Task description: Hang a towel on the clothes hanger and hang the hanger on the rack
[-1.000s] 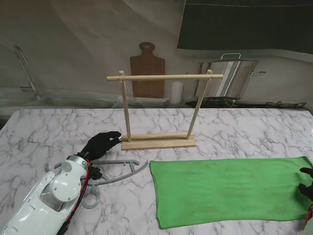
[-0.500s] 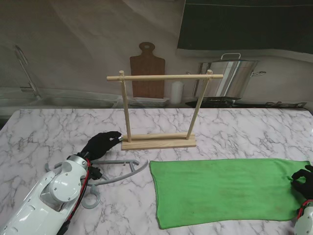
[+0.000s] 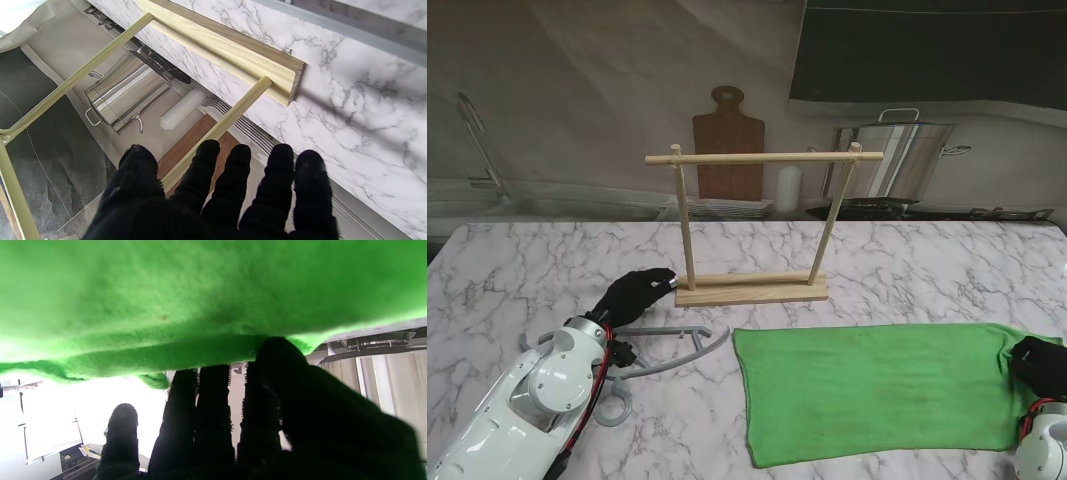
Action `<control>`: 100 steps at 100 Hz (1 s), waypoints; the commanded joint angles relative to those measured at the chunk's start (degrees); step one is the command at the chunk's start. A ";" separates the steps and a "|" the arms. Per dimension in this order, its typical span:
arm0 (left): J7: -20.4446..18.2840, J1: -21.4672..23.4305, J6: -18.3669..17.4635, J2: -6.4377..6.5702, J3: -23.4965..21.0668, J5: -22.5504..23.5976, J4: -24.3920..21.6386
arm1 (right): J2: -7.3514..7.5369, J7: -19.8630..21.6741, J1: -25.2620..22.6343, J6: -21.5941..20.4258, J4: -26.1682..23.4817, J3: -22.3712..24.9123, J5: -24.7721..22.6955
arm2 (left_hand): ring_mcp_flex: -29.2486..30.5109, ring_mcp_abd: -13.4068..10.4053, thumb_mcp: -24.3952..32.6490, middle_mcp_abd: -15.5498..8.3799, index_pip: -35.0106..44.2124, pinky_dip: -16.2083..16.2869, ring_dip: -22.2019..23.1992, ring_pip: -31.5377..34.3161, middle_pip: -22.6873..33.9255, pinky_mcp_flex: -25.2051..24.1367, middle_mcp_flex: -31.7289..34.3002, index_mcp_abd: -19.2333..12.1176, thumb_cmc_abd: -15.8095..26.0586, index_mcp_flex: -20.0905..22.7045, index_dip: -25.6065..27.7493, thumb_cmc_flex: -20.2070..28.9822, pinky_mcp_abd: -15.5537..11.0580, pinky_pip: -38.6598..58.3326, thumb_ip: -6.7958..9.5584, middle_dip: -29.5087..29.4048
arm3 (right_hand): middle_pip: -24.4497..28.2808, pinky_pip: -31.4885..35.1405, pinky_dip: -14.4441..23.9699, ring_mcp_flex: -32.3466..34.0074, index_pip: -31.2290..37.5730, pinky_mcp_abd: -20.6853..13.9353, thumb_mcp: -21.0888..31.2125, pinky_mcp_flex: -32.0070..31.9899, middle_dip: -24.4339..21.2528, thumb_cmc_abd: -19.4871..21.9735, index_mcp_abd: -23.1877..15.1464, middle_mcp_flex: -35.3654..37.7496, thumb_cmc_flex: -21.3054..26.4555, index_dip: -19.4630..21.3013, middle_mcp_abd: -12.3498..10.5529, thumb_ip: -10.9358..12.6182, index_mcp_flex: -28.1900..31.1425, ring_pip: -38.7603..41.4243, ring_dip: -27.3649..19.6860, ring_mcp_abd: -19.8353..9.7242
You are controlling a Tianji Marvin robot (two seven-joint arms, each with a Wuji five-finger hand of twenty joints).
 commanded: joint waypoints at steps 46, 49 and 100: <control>-0.38 0.03 -0.47 -0.20 -0.02 -0.42 0.26 | -0.49 1.12 -3.07 0.48 -11.85 0.39 -3.64 | -0.84 -1.00 0.10 -0.55 -0.18 0.80 0.10 -0.34 -0.64 -0.64 -1.11 -0.11 3.06 -0.79 -0.75 1.08 -0.03 -38.65 0.14 -0.52 | 15.60 6.28 0.17 9.20 7.19 3.67 0.79 0.97 5.61 4.86 9.10 4.07 4.78 11.29 9.46 -0.99 0.24 16.38 10.03 3.44; -0.35 0.05 -0.48 -0.21 -0.04 -0.43 0.26 | -0.49 1.37 -3.27 0.60 -12.54 0.36 -3.86 | -0.84 -0.98 0.10 -0.61 -0.16 0.80 0.10 -0.34 -0.64 -0.65 -1.12 -0.11 3.05 -0.75 -0.75 1.09 0.00 -38.66 0.14 -0.52 | 15.85 6.47 0.11 9.39 7.15 3.66 0.81 0.98 5.92 4.79 9.20 4.22 4.78 11.41 9.71 -0.99 0.32 17.05 10.36 3.36; 0.11 0.28 -0.76 -0.30 -0.48 -0.55 0.24 | -0.49 6.10 -7.43 0.88 -25.68 -2.88 -6.09 | -0.85 -0.94 0.12 -0.56 -0.17 0.80 0.11 -0.34 -0.66 -0.64 -1.20 -0.09 3.04 -0.76 -0.74 1.06 -0.02 -38.64 0.15 -0.53 | 16.22 12.69 0.85 17.40 6.49 5.31 3.72 4.45 9.04 2.27 10.86 10.89 3.98 11.23 9.51 -1.39 2.37 22.47 13.15 5.09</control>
